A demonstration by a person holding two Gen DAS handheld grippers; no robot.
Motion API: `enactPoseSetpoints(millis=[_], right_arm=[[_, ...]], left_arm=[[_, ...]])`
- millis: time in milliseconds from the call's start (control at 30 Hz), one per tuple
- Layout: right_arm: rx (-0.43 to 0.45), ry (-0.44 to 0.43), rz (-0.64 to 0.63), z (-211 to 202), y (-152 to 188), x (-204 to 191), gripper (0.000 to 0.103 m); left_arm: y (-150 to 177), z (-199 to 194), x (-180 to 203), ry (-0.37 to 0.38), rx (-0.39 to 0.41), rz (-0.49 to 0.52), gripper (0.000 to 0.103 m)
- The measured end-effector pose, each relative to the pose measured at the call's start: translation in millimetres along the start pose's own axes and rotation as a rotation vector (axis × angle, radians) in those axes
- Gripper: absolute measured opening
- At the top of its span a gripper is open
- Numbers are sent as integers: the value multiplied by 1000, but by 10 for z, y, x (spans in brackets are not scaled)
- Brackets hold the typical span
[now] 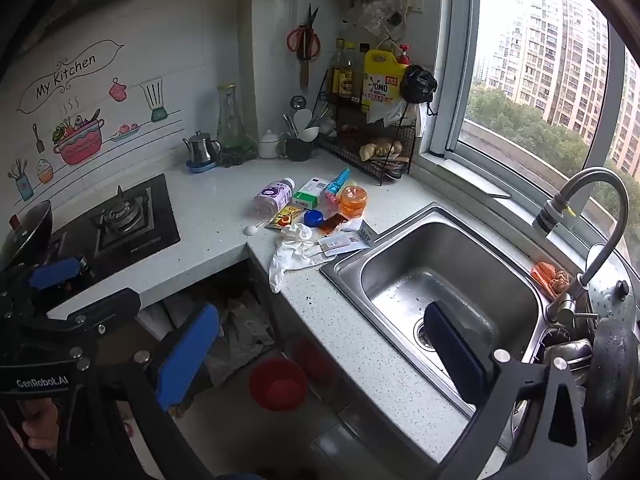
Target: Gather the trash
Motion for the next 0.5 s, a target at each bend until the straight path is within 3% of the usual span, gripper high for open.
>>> enactPoseSetpoints(millis=[233, 500], right_arm=[[-2, -19, -2, 28, 11, 14, 103], [-12, -44, -19, -8, 18, 71, 103]], left_arm=[[44, 55, 45, -34, -6, 14, 103], [33, -11, 72, -21, -4, -24, 103]])
Point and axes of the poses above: each gripper's, at about its wrist camera, not at the fingertips, and z roughly the way its jaws point, x to its right, y to its underside, the point moved 1 cm from there along z, roughly the way its jaws point, and after that the axes turned 12 degrees about z, right-handed, at the moved point
